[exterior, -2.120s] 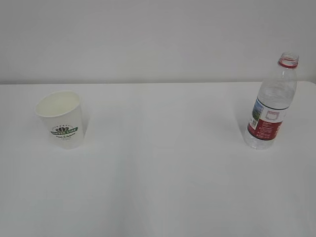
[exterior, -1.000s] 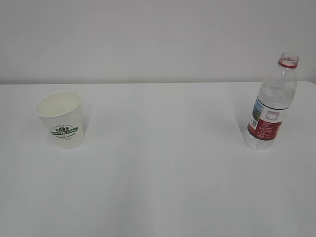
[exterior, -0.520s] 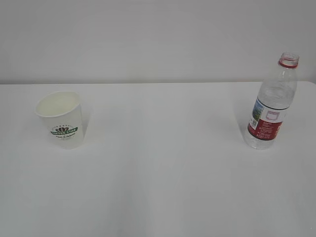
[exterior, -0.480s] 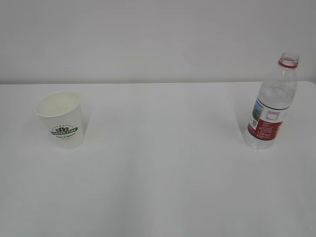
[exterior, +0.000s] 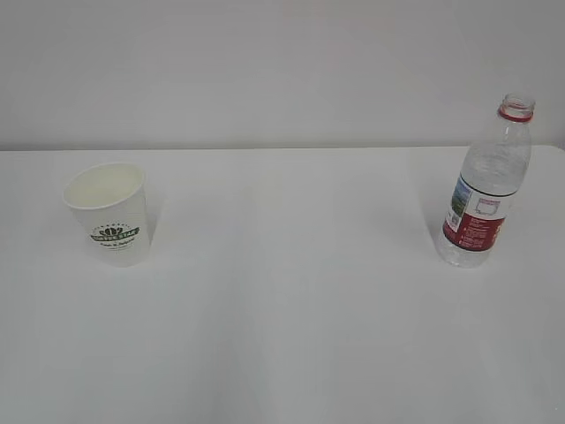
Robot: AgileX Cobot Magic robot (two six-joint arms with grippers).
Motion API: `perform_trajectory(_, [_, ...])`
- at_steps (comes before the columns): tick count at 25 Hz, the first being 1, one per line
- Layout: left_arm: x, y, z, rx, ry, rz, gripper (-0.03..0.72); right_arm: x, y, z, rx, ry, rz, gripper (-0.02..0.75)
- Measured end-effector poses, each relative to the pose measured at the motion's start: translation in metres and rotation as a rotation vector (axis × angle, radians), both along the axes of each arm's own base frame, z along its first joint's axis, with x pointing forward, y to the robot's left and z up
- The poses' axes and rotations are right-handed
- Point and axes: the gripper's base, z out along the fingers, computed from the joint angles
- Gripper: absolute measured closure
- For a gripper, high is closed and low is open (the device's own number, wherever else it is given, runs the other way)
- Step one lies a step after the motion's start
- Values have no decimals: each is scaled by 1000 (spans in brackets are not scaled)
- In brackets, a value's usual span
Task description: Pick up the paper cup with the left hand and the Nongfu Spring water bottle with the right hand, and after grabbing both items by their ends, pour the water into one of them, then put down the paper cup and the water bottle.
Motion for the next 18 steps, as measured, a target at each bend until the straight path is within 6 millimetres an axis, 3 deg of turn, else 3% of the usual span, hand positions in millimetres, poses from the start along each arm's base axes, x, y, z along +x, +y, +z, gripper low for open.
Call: perform_trajectory(18, [1, 0, 1, 0, -5, 0, 176, 2, 0, 1, 6, -2, -5, 149])
